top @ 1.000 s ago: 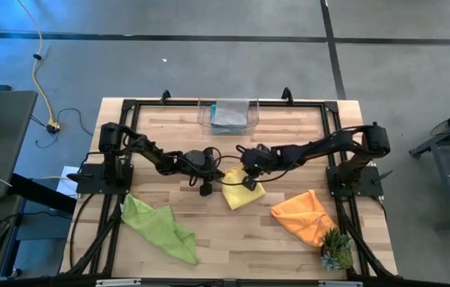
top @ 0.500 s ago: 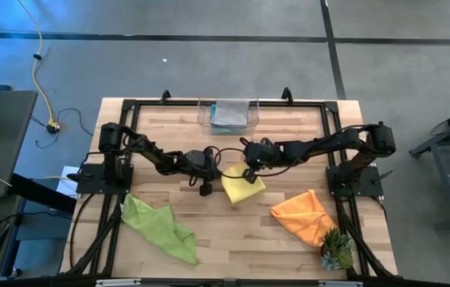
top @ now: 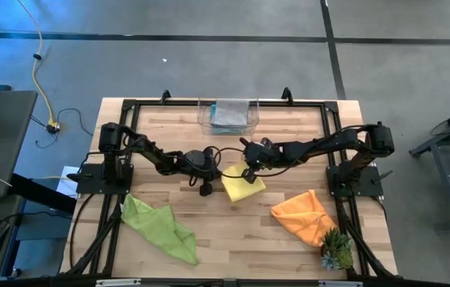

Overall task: Fold microfiber towels
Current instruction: Fold the yellow towel

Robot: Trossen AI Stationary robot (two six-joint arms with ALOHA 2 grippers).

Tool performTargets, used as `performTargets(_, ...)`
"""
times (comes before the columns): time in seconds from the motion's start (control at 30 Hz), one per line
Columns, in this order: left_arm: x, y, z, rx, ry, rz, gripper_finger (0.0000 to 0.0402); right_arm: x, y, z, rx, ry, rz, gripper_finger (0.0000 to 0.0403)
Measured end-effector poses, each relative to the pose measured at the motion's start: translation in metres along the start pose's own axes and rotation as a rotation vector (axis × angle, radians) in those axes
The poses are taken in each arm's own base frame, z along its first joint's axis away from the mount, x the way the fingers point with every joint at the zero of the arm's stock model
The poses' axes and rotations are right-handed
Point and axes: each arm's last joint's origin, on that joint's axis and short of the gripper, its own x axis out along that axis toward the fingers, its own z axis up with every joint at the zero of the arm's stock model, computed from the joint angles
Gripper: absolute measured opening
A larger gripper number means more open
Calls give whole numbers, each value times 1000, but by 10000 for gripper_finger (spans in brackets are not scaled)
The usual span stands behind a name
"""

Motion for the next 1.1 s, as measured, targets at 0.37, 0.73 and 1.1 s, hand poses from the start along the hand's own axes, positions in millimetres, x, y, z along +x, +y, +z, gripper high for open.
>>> performTargets(0.37,-2,1,2,1,3,43,1,19,1,-10,-1,56,-23,0)
performTargets(0.73,-35,3,20,6,132,179,49,27,3,-12,-6,54,-21,0)
performTargets(1.1,-50,-26,18,-49,54,-180,61,30,3,-13,-27,56,-21,0)
